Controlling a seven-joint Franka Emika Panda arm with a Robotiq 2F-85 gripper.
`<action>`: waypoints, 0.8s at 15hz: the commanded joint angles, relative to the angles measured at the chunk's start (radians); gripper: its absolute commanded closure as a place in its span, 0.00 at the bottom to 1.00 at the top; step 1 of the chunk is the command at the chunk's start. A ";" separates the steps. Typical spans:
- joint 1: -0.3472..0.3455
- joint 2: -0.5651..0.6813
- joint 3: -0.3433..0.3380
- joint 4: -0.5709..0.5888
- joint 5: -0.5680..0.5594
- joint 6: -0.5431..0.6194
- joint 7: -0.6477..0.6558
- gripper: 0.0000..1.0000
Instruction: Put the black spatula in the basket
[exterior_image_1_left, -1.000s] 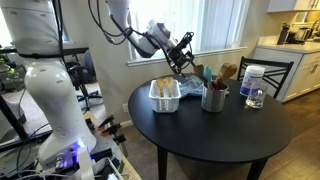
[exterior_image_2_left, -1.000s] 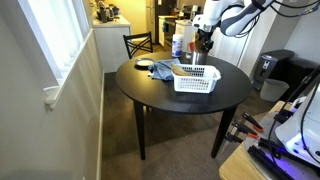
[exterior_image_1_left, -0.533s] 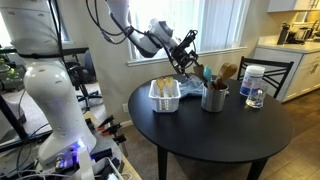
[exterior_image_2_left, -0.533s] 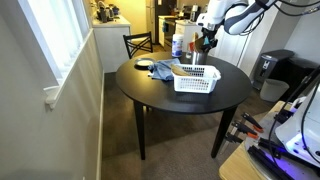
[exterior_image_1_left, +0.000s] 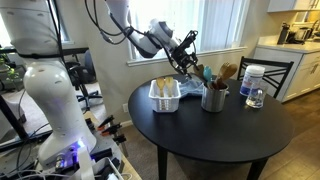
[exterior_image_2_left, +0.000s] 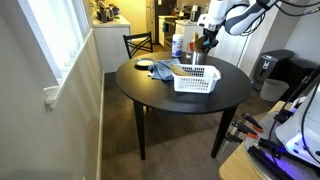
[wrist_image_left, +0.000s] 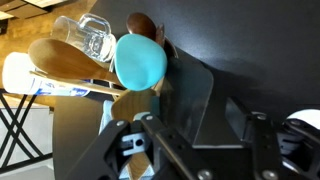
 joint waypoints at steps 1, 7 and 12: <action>-0.004 -0.036 0.010 -0.031 -0.016 0.004 -0.024 0.63; 0.001 -0.044 0.017 -0.028 -0.074 0.002 0.008 0.98; 0.003 -0.060 0.022 -0.024 -0.116 -0.002 0.019 0.99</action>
